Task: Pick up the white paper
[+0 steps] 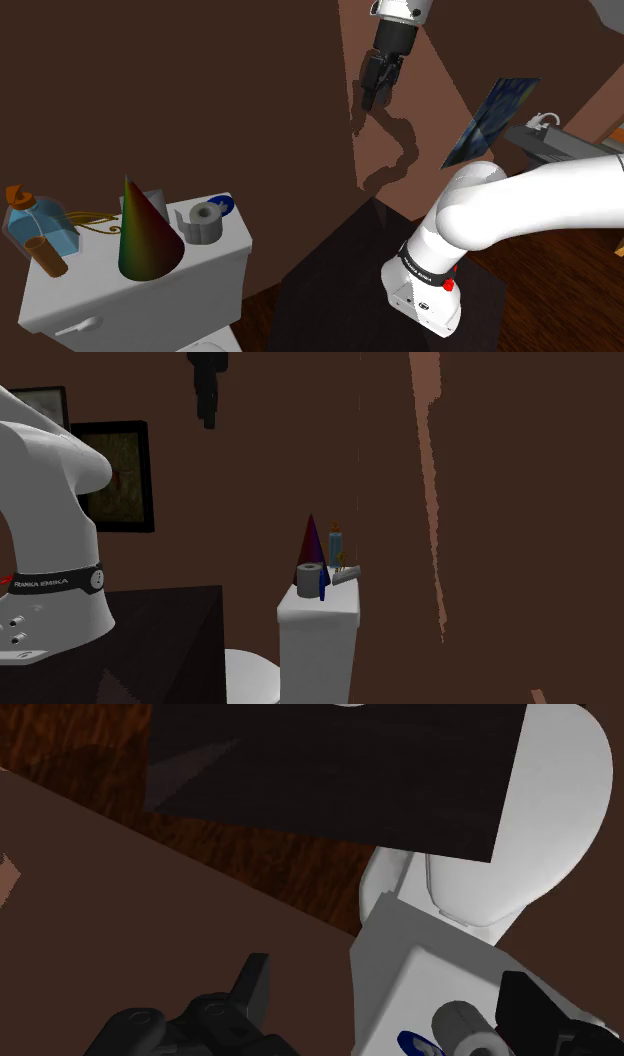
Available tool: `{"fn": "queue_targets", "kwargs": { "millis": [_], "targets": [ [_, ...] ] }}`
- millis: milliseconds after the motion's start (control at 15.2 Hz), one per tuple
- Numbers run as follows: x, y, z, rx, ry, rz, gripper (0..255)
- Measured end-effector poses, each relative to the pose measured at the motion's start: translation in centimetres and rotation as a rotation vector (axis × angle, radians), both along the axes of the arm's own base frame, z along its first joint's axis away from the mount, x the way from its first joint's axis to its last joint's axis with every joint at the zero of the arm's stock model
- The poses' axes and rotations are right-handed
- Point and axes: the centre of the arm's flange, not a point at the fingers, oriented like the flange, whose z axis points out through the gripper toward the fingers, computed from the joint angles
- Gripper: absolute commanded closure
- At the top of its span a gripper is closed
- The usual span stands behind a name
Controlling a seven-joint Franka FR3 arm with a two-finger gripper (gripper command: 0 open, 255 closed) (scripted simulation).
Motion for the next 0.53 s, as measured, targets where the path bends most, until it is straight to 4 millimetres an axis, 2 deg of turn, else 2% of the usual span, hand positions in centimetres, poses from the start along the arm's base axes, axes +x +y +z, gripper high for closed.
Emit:
{"fn": "queue_targets", "kwargs": {
  "millis": [66, 264, 528],
  "targets": [
    [0.0, 0.0, 0.0, 0.000, 0.000, 0.000, 0],
    [0.9, 1.8, -1.9, -0.004, -0.009, -0.019, 0],
    [2.5, 5.0, -5.5, -0.012, -0.029, -0.056, 0]
  ]
}}
